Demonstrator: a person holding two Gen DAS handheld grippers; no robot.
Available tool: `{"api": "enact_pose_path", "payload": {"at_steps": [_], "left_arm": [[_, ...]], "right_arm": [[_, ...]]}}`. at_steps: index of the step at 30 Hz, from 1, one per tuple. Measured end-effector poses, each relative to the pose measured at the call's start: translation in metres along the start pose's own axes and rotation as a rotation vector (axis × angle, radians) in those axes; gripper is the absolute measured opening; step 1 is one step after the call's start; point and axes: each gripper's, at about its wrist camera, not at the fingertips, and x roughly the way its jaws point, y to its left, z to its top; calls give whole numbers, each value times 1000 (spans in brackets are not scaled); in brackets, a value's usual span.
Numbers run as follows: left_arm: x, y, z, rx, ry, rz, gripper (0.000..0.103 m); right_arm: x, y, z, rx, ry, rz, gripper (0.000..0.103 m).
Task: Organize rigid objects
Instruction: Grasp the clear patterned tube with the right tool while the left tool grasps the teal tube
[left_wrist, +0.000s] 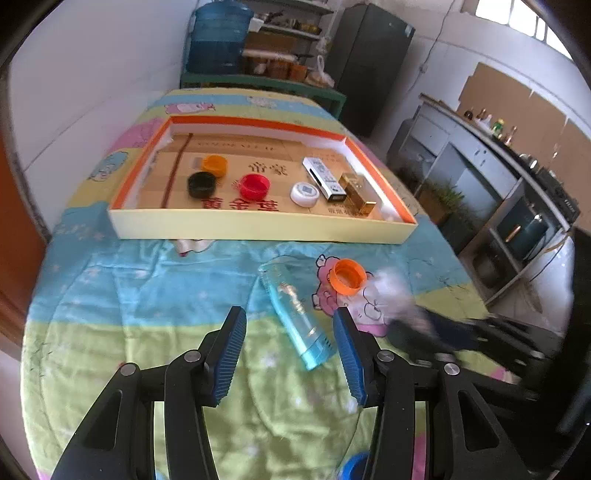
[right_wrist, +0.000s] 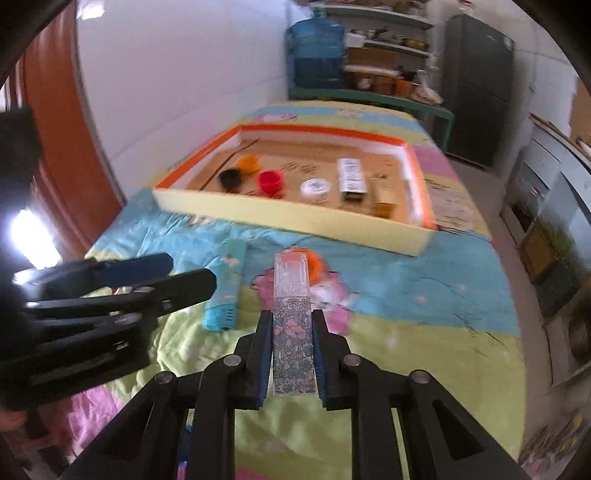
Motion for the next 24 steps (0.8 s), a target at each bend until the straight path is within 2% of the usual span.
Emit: {"api": "enact_pose_path", "payload": {"at_steps": [6,7,9,11,15,24], "left_arm": [[33,-14,5,-23,41,81,50],[33,-17,5,-15,21,99,50],[36,-20,4,-12,17,119,44],[35,-20,3,-8,9,117,31],[32,-12,1,-12,-1,76,24],[22,-3,-2,-33,-5,29,24]], "right_arm": [[-19,-26,-7,57,-23,-21,20],[-19,-28,-8,60,-23,-20,20],[-20,-32,-10,66,-21,-17,20],[-19,-34,-11,71,-19,-12,20],[-17,-32,-13,73,-17,2,20],[-16,-25,-13,58,-19,19,20]]}}
